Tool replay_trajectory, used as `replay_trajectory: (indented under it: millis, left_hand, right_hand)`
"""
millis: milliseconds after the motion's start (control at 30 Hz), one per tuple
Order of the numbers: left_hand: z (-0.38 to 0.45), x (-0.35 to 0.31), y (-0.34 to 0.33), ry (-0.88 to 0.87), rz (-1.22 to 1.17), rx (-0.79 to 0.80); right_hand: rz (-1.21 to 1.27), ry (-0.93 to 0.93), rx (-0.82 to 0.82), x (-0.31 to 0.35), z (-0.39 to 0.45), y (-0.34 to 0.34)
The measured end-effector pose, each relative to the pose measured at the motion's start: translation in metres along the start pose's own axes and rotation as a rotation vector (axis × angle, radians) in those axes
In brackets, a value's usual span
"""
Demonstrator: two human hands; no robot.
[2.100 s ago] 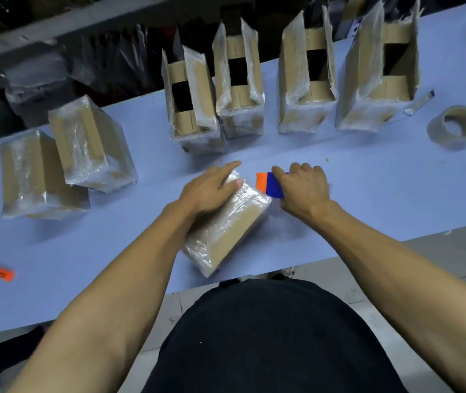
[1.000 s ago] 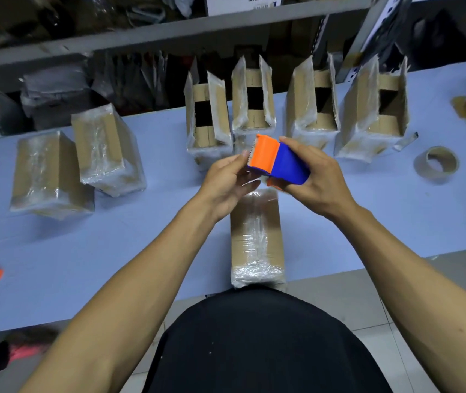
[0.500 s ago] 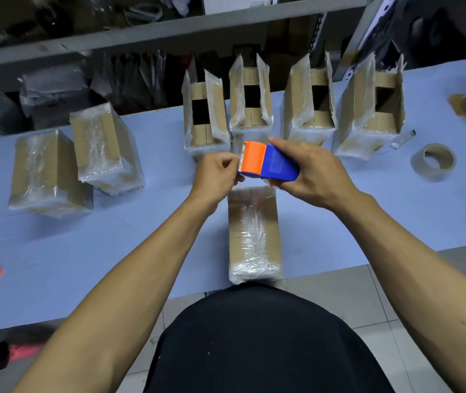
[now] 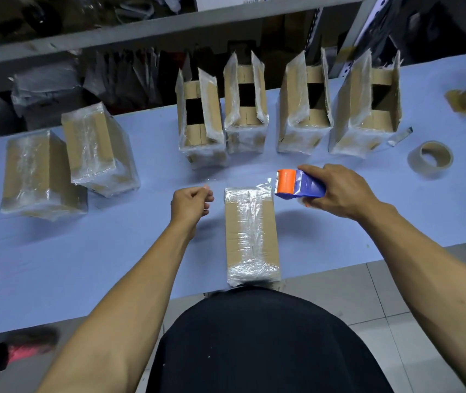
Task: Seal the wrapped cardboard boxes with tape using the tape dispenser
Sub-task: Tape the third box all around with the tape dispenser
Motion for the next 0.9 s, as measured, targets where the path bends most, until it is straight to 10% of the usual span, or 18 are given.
replay_trajectory:
  millis: [300,567,900]
  left_hand:
    - [-0.017,0.042,-0.07,0.511,-0.345,0.223]
    - [-0.022,-0.003,-0.071,0.016,0.096,0.175]
    - [-0.02,-0.008,-0.065,-0.061,0.142,0.153]
  right_hand:
    - [0.14,-0.064,0.023,-0.004,0.001,-0.028]
    - [0.181,-0.056,0.033,-0.01,0.0,-0.036]
    - [0.054,-0.059,0.16,-0.037,-0.011,-0.037]
Point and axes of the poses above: each hand's wrist, its own z-axis towards the middle knuckle, its own y-axis out of the back of the hand, x = y × z, the point moved 9 cm from there along z, towards the middle knuckle, and after that the axes turned 5 degrees about z, right-handed, at the moved point
